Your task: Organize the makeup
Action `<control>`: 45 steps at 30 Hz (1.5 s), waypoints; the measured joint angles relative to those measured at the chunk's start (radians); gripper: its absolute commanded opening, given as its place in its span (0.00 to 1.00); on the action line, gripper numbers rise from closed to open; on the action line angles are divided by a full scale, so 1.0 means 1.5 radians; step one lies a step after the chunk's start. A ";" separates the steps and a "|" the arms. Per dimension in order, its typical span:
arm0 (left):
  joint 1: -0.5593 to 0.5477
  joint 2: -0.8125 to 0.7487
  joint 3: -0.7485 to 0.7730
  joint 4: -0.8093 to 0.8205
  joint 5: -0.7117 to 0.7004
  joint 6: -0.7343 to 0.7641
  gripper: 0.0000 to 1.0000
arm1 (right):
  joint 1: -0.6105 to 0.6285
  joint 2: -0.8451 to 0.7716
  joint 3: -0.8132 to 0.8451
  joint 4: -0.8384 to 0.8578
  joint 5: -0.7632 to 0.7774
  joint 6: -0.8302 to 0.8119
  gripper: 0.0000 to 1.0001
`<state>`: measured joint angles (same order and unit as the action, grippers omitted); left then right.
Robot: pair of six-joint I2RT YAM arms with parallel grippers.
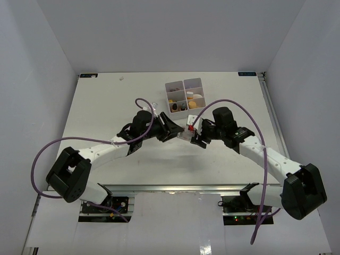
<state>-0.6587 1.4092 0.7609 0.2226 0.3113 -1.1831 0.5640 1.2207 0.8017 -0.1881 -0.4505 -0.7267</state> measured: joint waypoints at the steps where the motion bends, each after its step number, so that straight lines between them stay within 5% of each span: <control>1: -0.003 0.011 0.004 0.001 0.007 0.002 0.55 | 0.000 -0.003 0.000 0.003 -0.001 0.001 0.43; 7: -0.015 0.057 0.020 0.002 0.047 0.026 0.40 | -0.001 -0.014 -0.007 0.006 -0.004 0.002 0.45; 14: -0.017 0.068 0.055 -0.017 0.069 0.087 0.38 | -0.005 -0.015 -0.010 0.010 -0.010 0.001 0.47; 17: -0.018 0.068 0.060 -0.026 0.073 0.117 0.29 | -0.006 -0.015 -0.010 0.011 -0.014 0.001 0.49; 24: -0.022 0.067 0.071 -0.030 0.098 0.201 0.02 | -0.009 -0.015 -0.010 0.004 -0.027 0.000 0.76; 27: -0.024 0.066 0.076 -0.037 0.106 0.233 0.00 | -0.009 -0.015 -0.010 0.003 -0.037 -0.006 0.93; 36: -0.027 0.062 0.143 -0.172 0.061 0.370 0.00 | -0.029 -0.037 -0.010 0.001 -0.080 -0.028 0.90; 45: -0.027 0.080 0.383 -0.358 -0.093 0.630 0.00 | -0.115 -0.097 -0.010 -0.048 -0.152 -0.066 0.90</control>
<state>-0.6993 1.5296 1.3353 -0.3148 0.1723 -0.2374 0.3914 1.0752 0.7860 -0.2594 -0.6782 -0.8258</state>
